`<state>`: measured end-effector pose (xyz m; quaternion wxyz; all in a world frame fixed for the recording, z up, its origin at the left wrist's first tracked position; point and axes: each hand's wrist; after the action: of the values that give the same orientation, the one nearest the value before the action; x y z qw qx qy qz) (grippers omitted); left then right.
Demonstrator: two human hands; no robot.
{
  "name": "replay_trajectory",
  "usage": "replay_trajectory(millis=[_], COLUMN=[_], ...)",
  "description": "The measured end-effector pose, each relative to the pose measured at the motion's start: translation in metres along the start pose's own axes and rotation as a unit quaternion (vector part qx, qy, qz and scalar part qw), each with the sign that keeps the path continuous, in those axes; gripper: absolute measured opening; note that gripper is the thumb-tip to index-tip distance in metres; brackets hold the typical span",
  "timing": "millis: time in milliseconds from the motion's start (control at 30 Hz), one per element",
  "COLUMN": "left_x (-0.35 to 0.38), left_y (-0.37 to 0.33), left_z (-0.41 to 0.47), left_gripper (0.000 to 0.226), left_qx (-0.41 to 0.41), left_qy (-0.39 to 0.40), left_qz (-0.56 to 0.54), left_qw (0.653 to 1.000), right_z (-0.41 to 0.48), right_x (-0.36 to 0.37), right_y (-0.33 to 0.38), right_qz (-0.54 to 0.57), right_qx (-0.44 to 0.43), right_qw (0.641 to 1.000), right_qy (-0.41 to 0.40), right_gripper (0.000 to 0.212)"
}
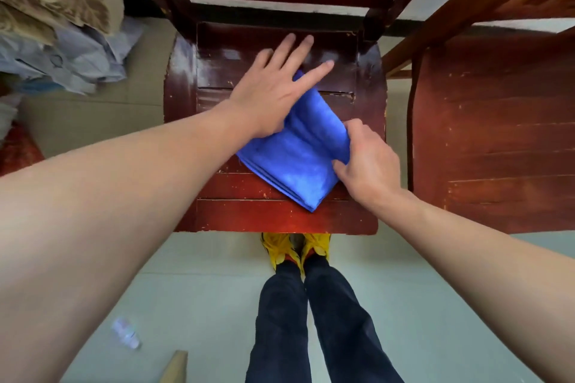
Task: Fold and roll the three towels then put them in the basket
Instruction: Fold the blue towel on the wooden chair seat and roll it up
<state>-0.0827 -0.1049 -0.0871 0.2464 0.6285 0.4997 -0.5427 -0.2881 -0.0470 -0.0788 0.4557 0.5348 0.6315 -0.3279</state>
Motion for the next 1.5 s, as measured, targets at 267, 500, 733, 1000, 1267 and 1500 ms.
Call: replay_trajectory(millis=[267,500,733,1000,1267,1500], left_x=[-0.024,0.001,0.021,0.04,0.02,0.034], left_y=[-0.009,-0.008,-0.028,-0.036,-0.012,-0.003], left_z=[-0.049,-0.11,-0.117,-0.094,-0.087,-0.084], left_gripper=[0.034,0.039,0.052,0.051,0.053,0.069], left_qx=[0.064,0.01,-0.096,-0.172,-0.098,-0.031], left_qy=[0.012,0.045,0.06,0.053,0.05,0.127], left_qz=[-0.005,0.063,0.015,-0.1,-0.084,-0.023], left_qw=[0.998,0.997,0.993,0.978,0.99,0.991], right_z=[-0.052,-0.08,-0.073,-0.061,-0.06,-0.047], right_x=[-0.014,0.008,0.015,0.035,0.029,0.033], right_y=[-0.003,0.008,0.016,0.014,0.008,0.004], right_qz=[-0.046,-0.09,-0.114,-0.021,0.082,0.06], right_qx=[-0.163,-0.214,-0.212,-0.234,-0.134,-0.092], right_qw=[0.98,0.972,0.97,0.969,0.985,0.984], right_qy=[-0.107,-0.031,-0.02,0.071,0.07,0.143], right_gripper=[0.045,0.041,0.022,0.01,0.022,0.031])
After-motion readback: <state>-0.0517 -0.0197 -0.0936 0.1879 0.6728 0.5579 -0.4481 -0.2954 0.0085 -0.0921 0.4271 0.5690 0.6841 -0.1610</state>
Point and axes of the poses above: each hand's wrist, its own z-axis towards the middle knuckle, its own x-axis out of the palm, y = z × x, and after that the axes turned 12 degrees about -z, right-handed
